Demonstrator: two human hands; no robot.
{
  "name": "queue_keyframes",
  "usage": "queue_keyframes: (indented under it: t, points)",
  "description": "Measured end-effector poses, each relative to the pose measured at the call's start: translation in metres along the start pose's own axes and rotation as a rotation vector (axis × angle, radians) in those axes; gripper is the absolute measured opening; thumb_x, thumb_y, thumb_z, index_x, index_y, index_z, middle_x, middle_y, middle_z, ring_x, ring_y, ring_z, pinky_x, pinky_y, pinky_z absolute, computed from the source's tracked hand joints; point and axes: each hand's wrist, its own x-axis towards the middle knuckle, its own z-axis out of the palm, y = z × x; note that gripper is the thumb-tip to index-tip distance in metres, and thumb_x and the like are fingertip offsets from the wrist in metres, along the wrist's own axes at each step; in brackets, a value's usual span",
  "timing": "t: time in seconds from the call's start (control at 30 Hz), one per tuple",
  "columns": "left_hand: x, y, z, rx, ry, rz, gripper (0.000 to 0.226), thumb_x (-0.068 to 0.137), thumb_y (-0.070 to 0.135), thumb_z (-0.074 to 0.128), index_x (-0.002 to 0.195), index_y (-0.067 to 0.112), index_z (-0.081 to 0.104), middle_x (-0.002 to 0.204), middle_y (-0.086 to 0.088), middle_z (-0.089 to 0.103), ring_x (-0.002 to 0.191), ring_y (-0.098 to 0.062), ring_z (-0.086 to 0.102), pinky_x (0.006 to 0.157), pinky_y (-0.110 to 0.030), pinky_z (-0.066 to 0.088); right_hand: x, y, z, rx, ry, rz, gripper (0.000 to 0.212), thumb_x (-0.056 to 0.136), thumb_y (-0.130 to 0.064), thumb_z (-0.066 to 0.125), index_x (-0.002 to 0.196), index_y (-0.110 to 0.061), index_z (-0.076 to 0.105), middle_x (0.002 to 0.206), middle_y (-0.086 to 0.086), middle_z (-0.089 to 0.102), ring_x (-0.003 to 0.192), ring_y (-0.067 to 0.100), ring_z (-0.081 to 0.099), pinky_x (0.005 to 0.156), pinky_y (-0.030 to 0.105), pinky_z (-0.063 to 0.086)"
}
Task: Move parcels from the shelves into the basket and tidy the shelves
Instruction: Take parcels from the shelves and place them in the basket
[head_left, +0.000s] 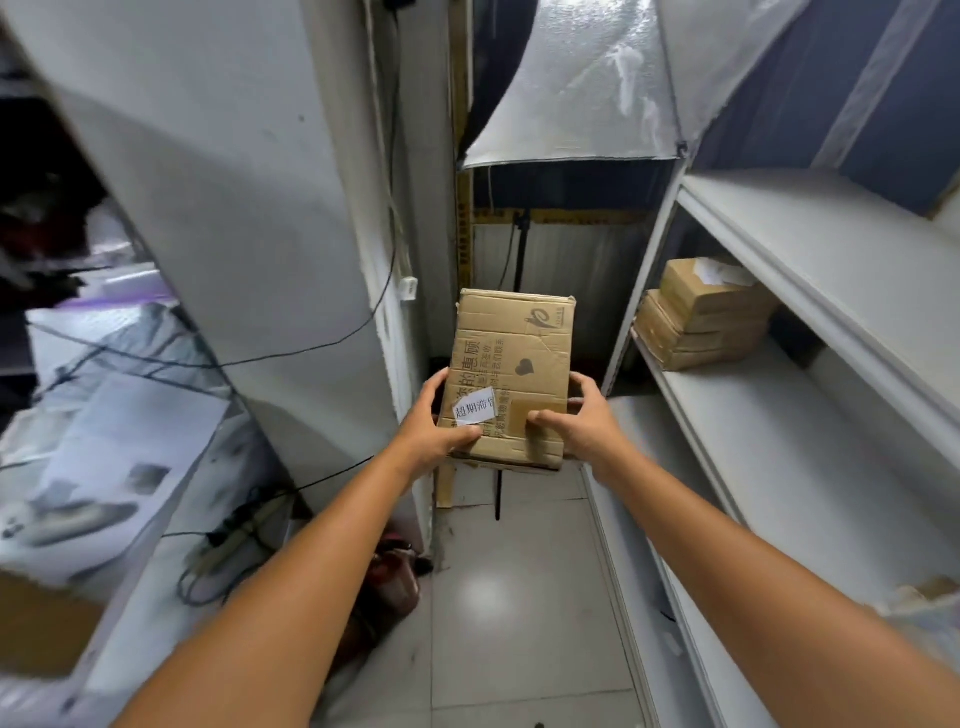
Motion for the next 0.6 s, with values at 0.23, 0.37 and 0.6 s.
queue_keyframes:
  t: [0.23,0.37,0.6]
  points:
    - [-0.077,-0.031,-0.026,0.020,0.105,-0.072,0.100,0.078,0.009,0.080,0.150,0.044,0.020,0.133,-0.010,0.054,0.111,-0.025,0.062,0.087,-0.041,0.058,-0.052,0.006,0.042,-0.031,-0.128,-0.001,0.078,0.084,-0.011,0.077,0.147,-0.025,0.033,0.106,-0.006,0.055,0.089,0.006,0.056,0.066,0.020,0.047]
    - [-0.127,-0.045,-0.035,0.051,0.222,-0.104,0.100,0.080,0.015,0.081,0.152,0.040,0.016,0.134,0.000,0.050,0.112,-0.014,0.054,0.081,-0.018,0.047,-0.078,0.008,0.063,-0.083,-0.237,-0.029,0.082,0.081,-0.010,0.079,0.147,-0.027,0.034,0.106,-0.005,0.056,0.094,0.007,0.058,0.068,0.021,0.050]
    - [-0.227,-0.061,-0.026,0.031,0.471,-0.114,0.104,0.076,0.013,0.083,0.154,0.033,0.017,0.146,0.005,0.041,0.126,-0.011,0.045,0.105,-0.028,0.039,-0.126,0.011,0.085,-0.156,-0.453,-0.093,0.085,0.078,-0.013,0.081,0.145,-0.032,0.033,0.108,-0.001,0.060,0.090,0.009,0.066,0.073,0.030,0.060]
